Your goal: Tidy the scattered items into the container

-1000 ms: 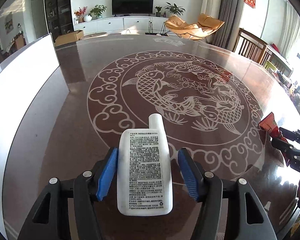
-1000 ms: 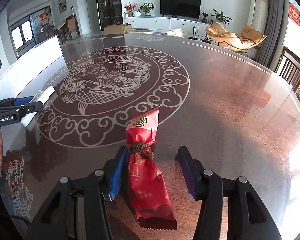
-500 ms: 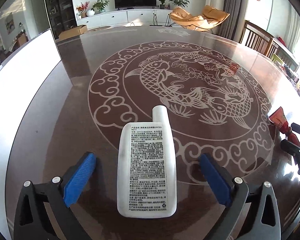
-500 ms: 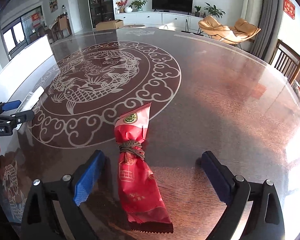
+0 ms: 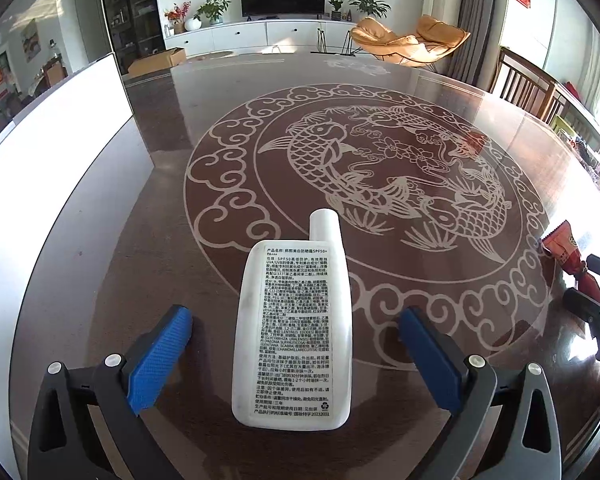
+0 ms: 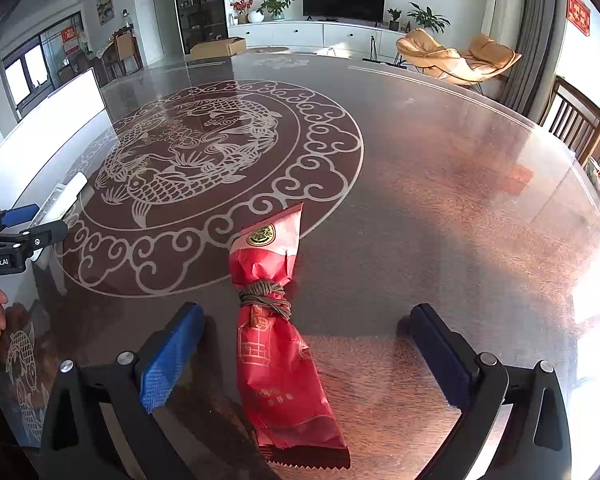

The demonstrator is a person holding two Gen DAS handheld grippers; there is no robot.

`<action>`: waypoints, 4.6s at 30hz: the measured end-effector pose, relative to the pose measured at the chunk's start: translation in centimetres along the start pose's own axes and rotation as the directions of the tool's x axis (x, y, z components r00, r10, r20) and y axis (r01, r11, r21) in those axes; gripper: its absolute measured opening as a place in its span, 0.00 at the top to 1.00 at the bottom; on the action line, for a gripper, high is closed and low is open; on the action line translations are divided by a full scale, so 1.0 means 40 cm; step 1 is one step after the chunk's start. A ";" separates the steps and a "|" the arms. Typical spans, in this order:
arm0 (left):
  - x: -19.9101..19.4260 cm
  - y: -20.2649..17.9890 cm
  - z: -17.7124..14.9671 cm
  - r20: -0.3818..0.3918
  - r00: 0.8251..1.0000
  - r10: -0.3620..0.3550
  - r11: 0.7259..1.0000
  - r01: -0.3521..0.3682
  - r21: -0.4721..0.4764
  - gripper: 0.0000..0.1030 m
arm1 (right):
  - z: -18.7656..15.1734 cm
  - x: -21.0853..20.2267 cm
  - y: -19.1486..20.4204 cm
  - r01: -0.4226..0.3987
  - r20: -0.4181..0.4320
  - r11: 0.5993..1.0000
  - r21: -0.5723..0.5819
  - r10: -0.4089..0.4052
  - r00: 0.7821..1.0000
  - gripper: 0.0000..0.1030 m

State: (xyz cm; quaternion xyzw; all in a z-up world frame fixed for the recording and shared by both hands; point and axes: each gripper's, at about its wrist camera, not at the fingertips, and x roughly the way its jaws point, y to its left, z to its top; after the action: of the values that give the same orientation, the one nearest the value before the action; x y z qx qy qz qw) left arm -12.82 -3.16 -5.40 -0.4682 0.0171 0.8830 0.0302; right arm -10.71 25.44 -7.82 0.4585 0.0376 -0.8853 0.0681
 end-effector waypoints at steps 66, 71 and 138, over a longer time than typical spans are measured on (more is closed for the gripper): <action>-0.001 -0.015 -0.006 0.008 1.000 0.015 1.000 -0.015 -0.020 0.00 | -0.007 0.006 -0.002 0.001 0.001 1.000 -0.002 -0.001 1.000 0.00; -0.002 -0.014 -0.006 0.008 1.000 0.007 1.000 -0.007 -0.016 0.00 | -0.007 0.006 -0.002 0.001 0.001 1.000 -0.002 -0.001 1.000 0.00; -0.465 0.968 -0.088 0.000 0.980 0.198 0.877 -0.177 -0.447 0.51 | 0.402 -0.172 1.261 -0.596 -0.135 0.689 -0.411 0.601 0.788 0.81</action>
State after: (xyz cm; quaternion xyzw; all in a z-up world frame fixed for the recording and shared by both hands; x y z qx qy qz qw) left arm -2.18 -42.68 8.07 -0.4383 -0.1406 0.8727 -0.1631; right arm -11.94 -25.86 6.89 0.4141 0.0814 -0.7854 0.4528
